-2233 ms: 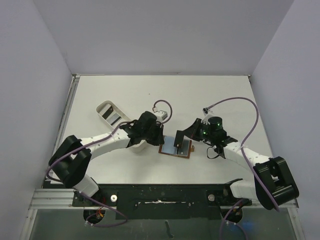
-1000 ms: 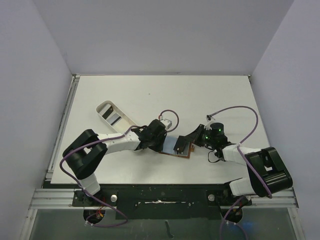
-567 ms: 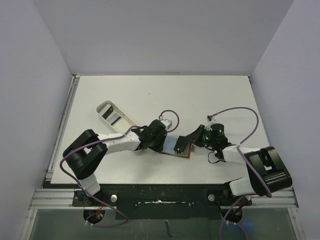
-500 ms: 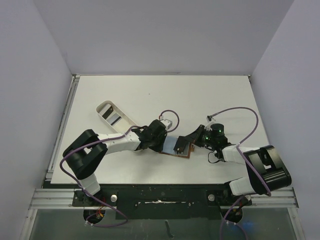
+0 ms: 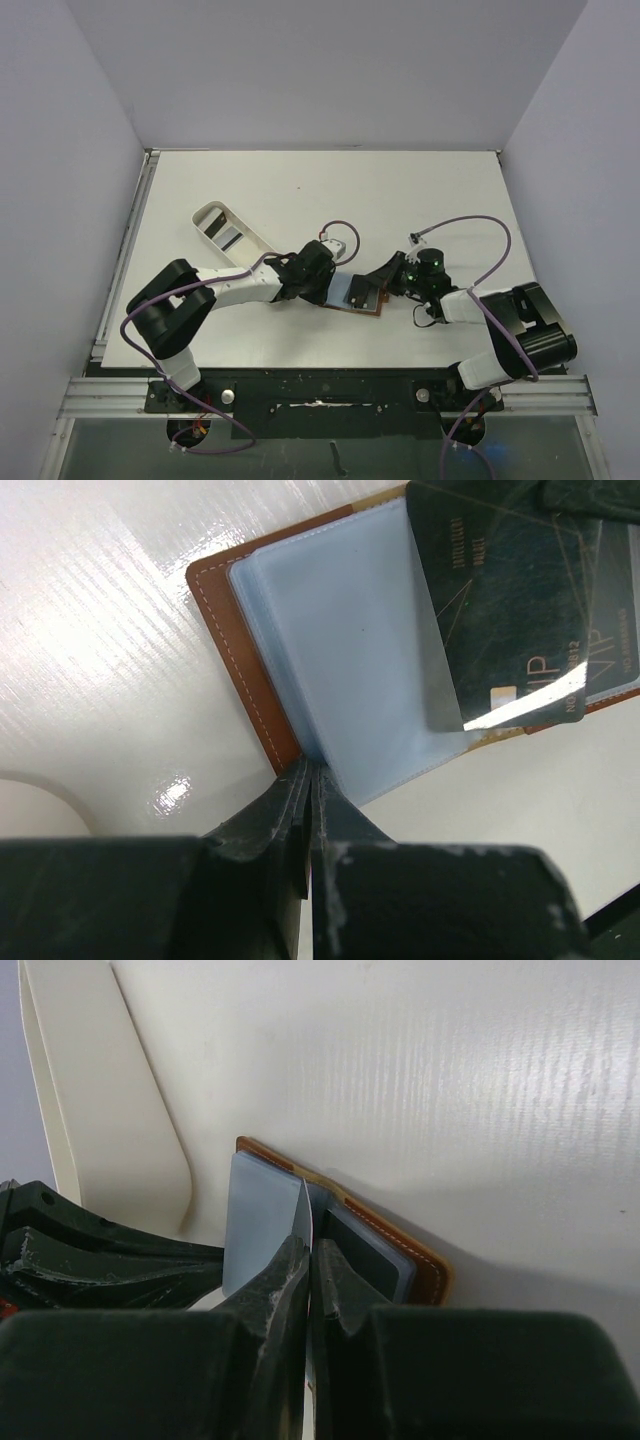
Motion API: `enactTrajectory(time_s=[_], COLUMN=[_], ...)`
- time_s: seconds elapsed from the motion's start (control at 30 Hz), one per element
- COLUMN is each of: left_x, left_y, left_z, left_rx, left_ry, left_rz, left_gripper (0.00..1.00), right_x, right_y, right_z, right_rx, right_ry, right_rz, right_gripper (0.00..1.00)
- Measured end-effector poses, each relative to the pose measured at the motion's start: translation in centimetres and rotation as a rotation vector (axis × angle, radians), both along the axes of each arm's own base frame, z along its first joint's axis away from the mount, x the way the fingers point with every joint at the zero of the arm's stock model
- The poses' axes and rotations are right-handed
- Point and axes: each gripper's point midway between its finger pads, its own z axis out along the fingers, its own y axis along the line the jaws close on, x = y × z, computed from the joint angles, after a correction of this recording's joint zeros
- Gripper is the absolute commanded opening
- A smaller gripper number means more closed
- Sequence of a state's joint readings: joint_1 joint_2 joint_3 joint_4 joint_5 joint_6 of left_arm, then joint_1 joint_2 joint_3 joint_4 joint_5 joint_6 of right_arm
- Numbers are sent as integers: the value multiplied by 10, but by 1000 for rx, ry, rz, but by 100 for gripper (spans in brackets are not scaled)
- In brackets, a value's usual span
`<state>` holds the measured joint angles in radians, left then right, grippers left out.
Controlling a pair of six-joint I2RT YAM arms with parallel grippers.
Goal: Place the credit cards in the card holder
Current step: Insert the credit card into the card holder.
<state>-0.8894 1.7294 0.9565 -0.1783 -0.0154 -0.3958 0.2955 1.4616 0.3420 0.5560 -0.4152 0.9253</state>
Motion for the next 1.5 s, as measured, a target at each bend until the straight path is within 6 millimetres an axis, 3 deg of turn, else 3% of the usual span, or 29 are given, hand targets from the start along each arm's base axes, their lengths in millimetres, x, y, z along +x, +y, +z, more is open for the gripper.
enactTrajectory(time_s=[0.77,1.0,1.3,1.5], left_x=[-2,-2,-8,-13], left_y=[-3,-3,-11,-18], left_z=[0,0,1,1], left_rx=[-6,-4,-20,-50], left_ry=[0,-2,3,21], left_rz=[2,2,-10,-15], left_gripper=[0,0,0,0], right_x=[-7,-5,-1,-5], right_y=[8,12,10,3], right_z=[-6,-7,-10,-2], right_rx=[22,18,-54,-140], right_ry=[17,30,74,89], right_rz=[17,37,65,48], right_gripper=[1,11,41,48])
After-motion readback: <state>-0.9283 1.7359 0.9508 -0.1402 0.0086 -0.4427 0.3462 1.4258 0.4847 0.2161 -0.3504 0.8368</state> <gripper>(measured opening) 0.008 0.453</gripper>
